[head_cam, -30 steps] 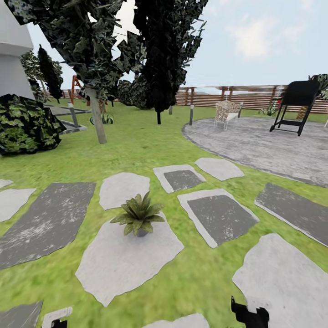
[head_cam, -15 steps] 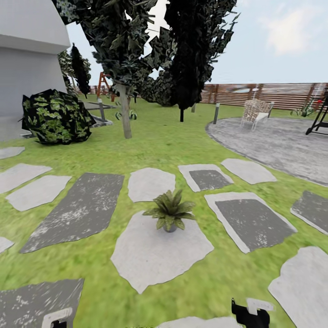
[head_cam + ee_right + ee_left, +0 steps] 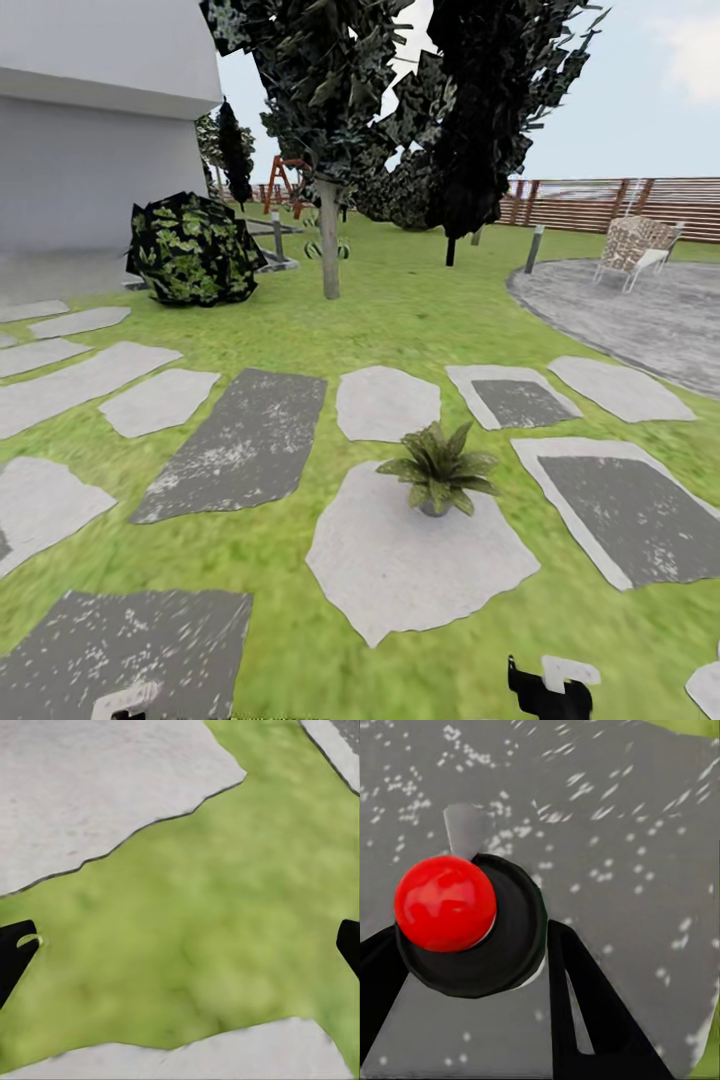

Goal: Pick up the pesticide atomizer in the garden and spray insectifuge to fully cover both potted plants in the garden.

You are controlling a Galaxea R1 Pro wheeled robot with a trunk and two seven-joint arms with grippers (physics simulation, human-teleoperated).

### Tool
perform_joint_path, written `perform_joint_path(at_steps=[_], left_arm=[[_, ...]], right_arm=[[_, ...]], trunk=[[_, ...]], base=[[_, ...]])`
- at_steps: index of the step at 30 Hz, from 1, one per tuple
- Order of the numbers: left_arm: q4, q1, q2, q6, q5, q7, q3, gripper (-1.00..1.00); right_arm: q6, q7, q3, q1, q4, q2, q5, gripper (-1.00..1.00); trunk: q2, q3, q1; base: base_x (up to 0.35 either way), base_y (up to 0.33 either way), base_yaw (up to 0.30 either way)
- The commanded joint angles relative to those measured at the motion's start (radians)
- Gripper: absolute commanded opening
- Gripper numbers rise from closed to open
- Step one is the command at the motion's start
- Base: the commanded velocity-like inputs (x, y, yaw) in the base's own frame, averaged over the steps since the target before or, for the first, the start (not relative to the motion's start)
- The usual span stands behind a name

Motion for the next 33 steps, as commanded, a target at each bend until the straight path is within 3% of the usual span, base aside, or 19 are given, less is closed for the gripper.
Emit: perform_joint_path(at_steps=[1,10,33], left_arm=[[0.001,-0.001,0.0,-0.004,-0.01,-0.004,0.009,-1.0],[0.001,-0.001,0.0,-0.004,-0.008,-0.004,0.01,-1.0],[0.003,0.001,0.0,-0.005,-0.008,-0.004,0.01,-1.0]], right_arm=[[-0.004,-0.004,-0.005,-0.001,0.001,0.0,0.011,1.0],[-0.003,-0.004,-0.005,-0.001,0.001,-0.001,0.011,1.0],[-0.003,-0.004,-0.005,-0.001,0.001,-0.001,0.011,1.0]], trunk=[[0.0,-0.002,0.0],[0.0,-0.008,0.0],[0.0,-0.023,0.0]], base=[[0.009,0.019,0.268],[0.028,0.036,0.268],[0.189,0.252,0.268]])
